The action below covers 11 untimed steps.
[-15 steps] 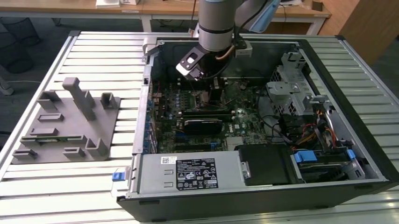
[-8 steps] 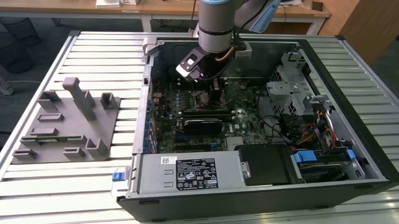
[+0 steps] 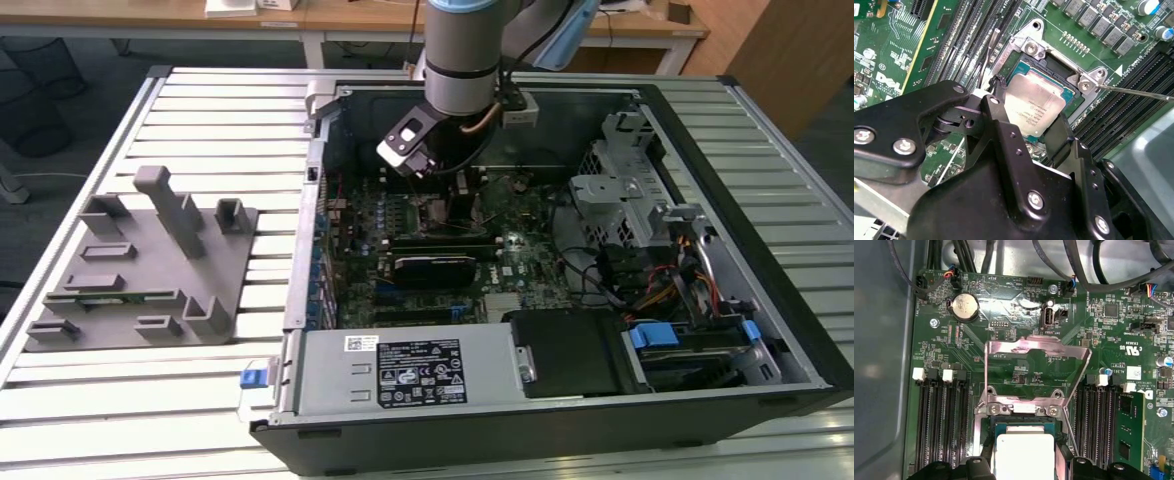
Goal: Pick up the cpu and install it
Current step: 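Place the cpu into insertion slot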
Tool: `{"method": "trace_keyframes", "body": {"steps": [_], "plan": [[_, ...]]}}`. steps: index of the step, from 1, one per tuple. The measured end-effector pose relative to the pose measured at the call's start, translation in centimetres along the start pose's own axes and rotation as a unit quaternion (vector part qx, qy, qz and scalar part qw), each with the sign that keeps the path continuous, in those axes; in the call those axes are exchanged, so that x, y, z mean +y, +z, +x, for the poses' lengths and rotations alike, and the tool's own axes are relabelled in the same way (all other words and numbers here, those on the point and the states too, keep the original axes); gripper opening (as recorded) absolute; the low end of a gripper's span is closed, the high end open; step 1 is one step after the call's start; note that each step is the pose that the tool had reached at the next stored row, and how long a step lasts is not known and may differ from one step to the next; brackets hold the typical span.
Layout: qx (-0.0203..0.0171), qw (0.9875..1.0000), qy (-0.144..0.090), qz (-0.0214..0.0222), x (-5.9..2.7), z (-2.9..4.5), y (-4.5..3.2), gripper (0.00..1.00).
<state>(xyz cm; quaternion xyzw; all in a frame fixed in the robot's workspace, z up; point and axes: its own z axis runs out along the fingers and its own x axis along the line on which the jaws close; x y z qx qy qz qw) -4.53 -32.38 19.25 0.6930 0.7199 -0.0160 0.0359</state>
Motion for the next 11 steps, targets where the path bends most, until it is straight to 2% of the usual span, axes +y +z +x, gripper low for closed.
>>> {"method": "trace_keyframes", "body": {"steps": [9,10,11], "plan": [[0.0004,1.0000,0.000,-0.0003,0.01,0.02,0.07,0.55],[0.0003,1.0000,0.000,-0.0002,0.01,0.02,0.06,0.62],[0.0002,1.0000,0.000,-0.0002,0.01,0.02,0.07,0.62]]}}
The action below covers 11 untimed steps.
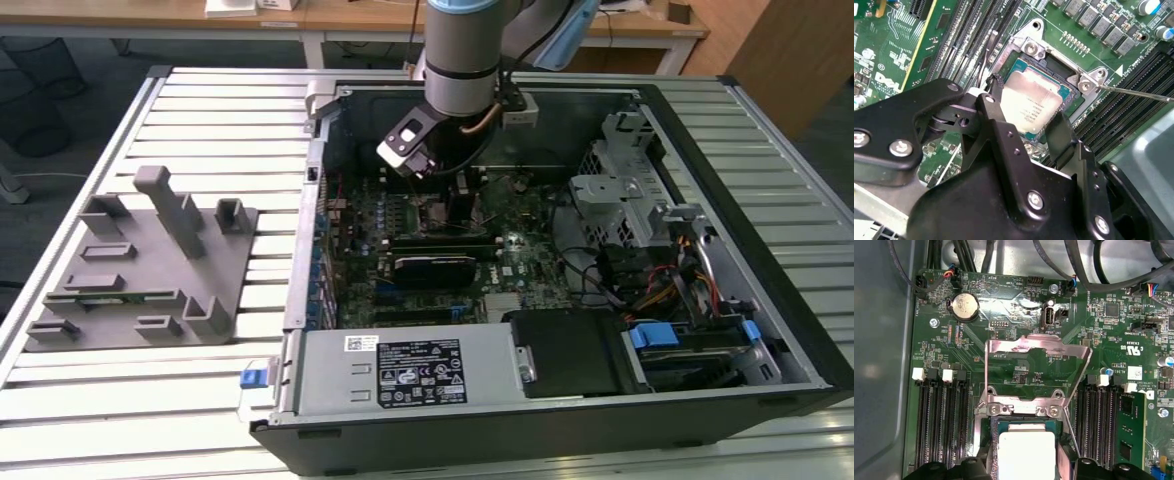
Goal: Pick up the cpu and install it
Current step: 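Place the cpu into insertion slot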
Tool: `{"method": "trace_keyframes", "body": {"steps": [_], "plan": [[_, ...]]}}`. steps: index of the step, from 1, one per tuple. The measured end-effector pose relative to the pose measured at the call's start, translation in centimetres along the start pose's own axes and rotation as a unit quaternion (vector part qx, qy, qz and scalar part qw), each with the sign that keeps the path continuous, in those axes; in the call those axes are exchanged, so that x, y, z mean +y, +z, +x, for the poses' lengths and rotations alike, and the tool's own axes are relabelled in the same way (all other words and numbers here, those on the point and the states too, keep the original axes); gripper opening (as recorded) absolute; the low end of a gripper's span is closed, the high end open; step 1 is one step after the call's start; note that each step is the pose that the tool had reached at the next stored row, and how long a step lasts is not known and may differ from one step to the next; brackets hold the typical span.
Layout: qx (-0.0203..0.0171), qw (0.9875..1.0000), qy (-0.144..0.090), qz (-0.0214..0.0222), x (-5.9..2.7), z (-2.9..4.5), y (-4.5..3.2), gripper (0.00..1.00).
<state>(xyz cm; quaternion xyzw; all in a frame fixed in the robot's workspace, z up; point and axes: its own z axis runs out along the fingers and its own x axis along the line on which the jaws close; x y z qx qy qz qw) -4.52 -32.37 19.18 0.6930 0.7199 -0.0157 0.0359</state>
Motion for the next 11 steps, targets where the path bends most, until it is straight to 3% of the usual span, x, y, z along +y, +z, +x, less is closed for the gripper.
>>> {"method": "trace_keyframes", "body": {"steps": [5,11], "plan": [[0.0023,1.0000,0.000,-0.0001,0.00,-0.01,-0.07,0.62],[0.0025,1.0000,0.000,-0.0001,0.01,-0.02,-0.26,0.62]]}}
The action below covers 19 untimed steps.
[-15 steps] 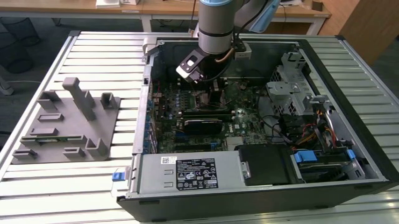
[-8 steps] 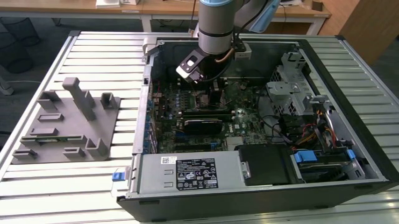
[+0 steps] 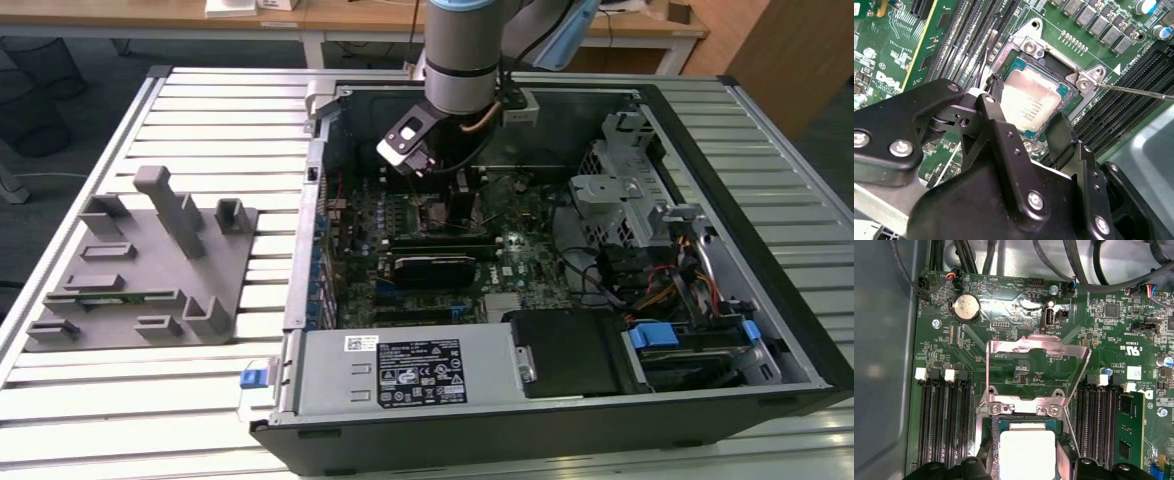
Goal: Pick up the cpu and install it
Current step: 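Place the cpu into insertion slot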
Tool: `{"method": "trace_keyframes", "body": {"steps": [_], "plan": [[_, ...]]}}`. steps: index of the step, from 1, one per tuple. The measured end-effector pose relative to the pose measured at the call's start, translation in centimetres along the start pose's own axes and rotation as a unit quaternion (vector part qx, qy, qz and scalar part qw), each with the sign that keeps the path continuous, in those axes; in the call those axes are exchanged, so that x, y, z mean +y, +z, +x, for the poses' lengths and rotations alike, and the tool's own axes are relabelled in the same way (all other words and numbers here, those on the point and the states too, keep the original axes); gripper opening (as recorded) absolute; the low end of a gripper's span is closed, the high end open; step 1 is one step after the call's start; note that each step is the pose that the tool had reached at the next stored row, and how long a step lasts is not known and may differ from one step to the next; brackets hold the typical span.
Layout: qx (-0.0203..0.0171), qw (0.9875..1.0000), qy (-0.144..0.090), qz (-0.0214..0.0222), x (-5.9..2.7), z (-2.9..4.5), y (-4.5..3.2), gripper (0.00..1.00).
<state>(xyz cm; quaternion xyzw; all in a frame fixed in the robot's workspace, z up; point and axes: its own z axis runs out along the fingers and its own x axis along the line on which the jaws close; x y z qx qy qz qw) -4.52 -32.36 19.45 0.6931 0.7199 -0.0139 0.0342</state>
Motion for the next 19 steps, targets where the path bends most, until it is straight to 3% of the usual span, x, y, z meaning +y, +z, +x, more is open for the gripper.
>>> {"method": "trace_keyframes", "body": {"steps": [7,9,19], "plan": [[-0.0001,1.0000,0.000,0.0002,-0.01,-0.01,-0.01,0.60],[0.0000,1.0000,0.000,0.0001,0.00,-0.01,-0.01,0.53],[0.0002,1.0000,0.000,0.0001,0.04,-0.01,0.00,0.53]]}}
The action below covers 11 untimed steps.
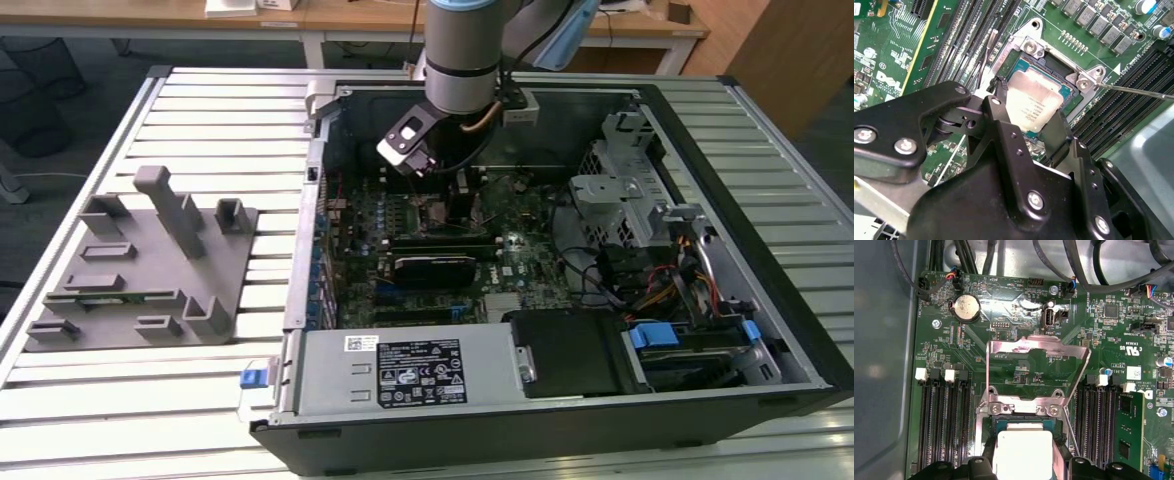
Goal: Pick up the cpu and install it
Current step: 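Place the cpu into insertion slot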
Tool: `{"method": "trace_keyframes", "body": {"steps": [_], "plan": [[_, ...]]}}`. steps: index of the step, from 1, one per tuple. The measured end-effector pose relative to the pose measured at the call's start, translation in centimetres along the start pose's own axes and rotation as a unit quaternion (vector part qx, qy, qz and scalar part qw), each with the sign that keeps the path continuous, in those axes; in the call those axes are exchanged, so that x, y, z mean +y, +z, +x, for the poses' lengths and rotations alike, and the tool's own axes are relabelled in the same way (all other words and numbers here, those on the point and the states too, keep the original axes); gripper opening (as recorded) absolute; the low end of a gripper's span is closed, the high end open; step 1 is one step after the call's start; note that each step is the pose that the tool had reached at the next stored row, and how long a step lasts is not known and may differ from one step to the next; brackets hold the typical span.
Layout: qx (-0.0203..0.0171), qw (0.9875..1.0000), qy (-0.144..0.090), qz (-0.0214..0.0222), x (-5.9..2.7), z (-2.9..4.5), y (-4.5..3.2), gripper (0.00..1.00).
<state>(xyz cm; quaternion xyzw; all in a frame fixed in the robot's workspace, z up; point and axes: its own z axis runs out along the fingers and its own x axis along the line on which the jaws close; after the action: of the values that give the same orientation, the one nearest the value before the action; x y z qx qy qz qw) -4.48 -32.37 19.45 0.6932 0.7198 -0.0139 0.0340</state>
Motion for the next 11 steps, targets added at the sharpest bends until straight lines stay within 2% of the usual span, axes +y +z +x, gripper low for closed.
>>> {"method": "trace_keyframes", "body": {"steps": [11], "plan": [[0.0001,1.0000,0.001,0.0000,0.01,0.01,0.03,0.53]]}}
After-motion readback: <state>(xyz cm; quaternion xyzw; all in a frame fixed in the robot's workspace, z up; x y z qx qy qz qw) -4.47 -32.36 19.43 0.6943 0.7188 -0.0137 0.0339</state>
